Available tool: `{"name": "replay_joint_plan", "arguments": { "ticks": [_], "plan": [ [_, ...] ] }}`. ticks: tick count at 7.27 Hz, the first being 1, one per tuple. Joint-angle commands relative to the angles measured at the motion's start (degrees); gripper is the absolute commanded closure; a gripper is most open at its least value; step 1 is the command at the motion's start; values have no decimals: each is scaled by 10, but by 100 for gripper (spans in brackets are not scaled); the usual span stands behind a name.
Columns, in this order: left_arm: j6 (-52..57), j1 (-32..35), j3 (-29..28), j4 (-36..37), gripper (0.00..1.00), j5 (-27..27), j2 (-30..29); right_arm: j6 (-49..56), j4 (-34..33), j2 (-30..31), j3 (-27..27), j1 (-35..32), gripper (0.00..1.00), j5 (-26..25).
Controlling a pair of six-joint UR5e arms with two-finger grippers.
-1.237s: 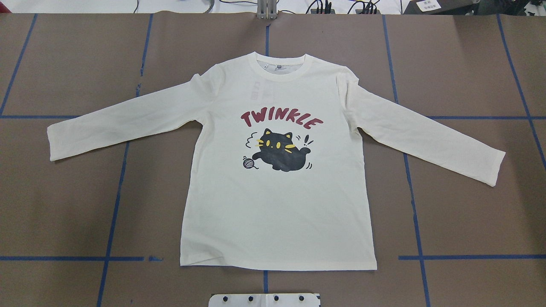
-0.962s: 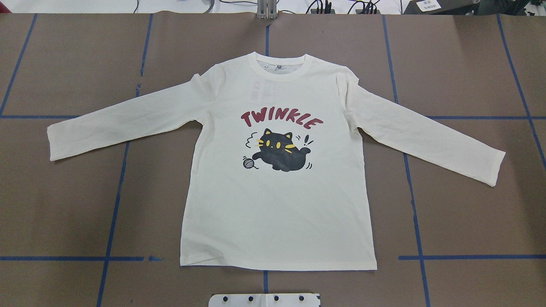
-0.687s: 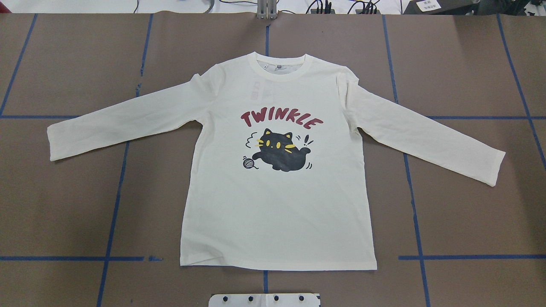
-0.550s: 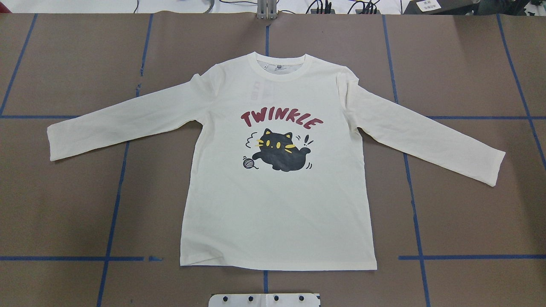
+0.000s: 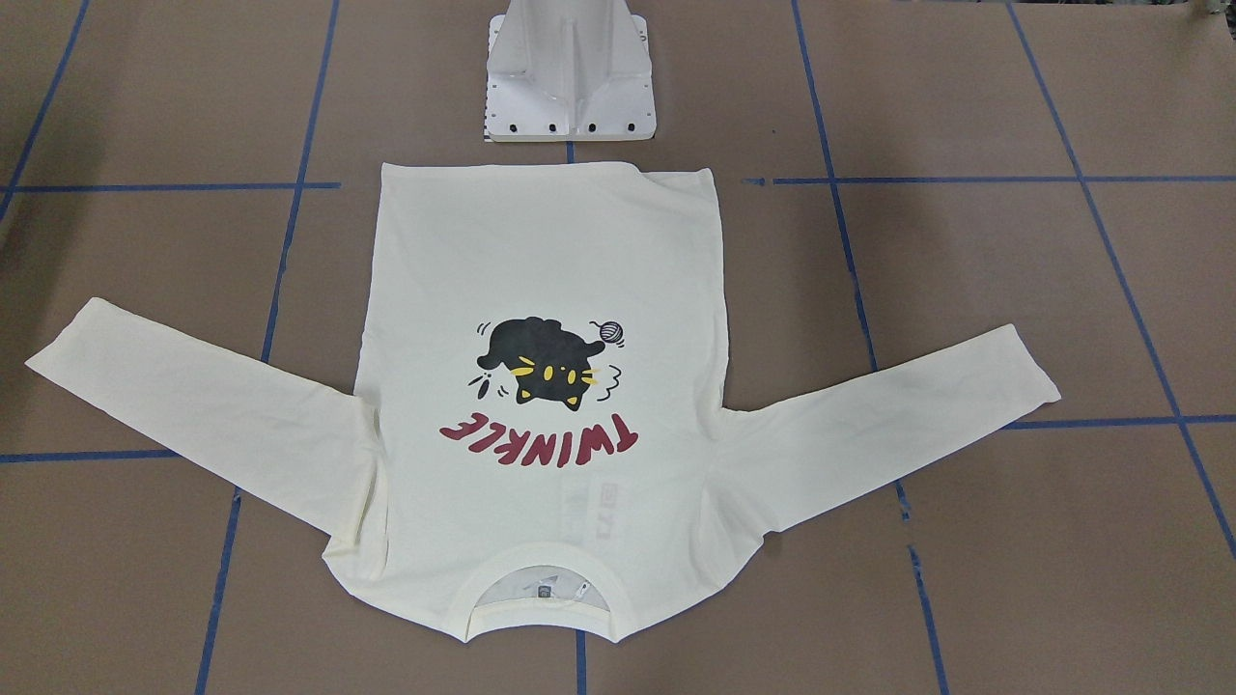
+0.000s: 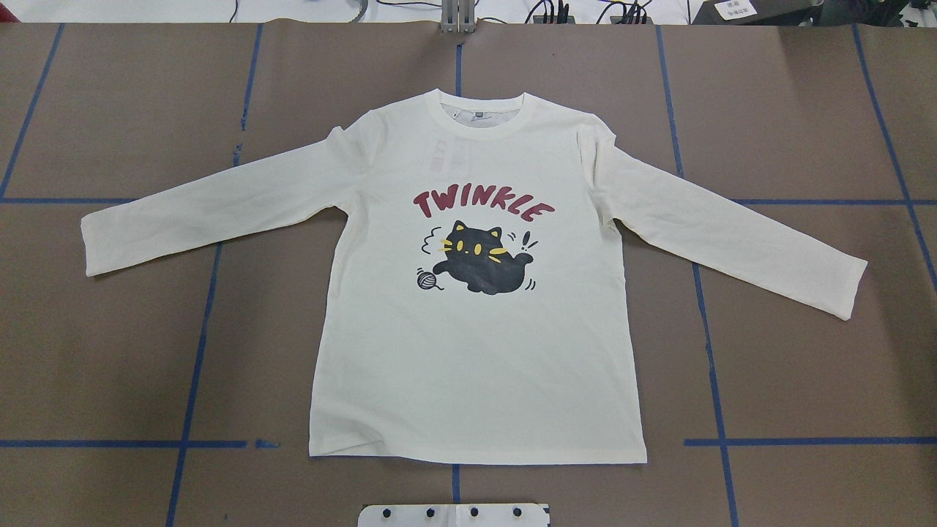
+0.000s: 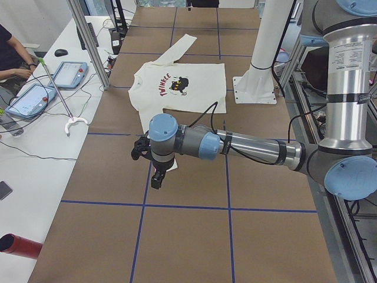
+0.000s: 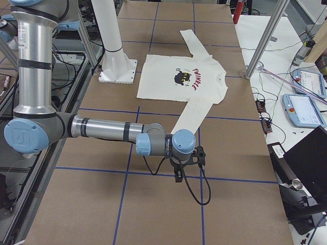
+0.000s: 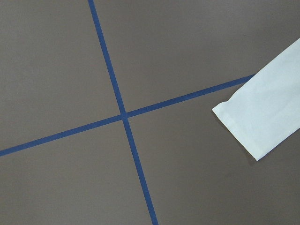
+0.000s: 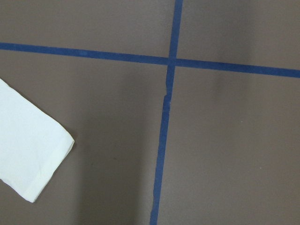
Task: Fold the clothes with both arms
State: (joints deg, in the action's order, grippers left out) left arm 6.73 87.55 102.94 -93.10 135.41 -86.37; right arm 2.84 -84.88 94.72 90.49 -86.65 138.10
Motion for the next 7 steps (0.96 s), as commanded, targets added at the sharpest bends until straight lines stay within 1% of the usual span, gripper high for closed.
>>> {"name": "replay_joint_plan", "arguments": {
  "ticks": [1,2,3,4,5,6,7],
  "plan": [
    [0,0,2,-3,0,0,2,-46,2,-1,-1,37,0,-1],
    [4,-1,2,-7,0,0,1,-62,6,-6,0,52,0,0],
    [1,-3,2,-19,0,0,2,-138,44,-12,-1,74,0,1],
    [0,-3,1,-19,0,1,2,-248,133,-12,-5,119,0,-5],
    [-1,-3,-5,-20,0,1,2,-338,225,-18,-30,161,1,-15],
    [0,-3,-5,-20,0,1,2,-407,296,-38,-69,186,6,-47],
    [-1,-3,-5,-20,0,1,2,-438,333,-66,-111,204,6,-59]
  ]
}}
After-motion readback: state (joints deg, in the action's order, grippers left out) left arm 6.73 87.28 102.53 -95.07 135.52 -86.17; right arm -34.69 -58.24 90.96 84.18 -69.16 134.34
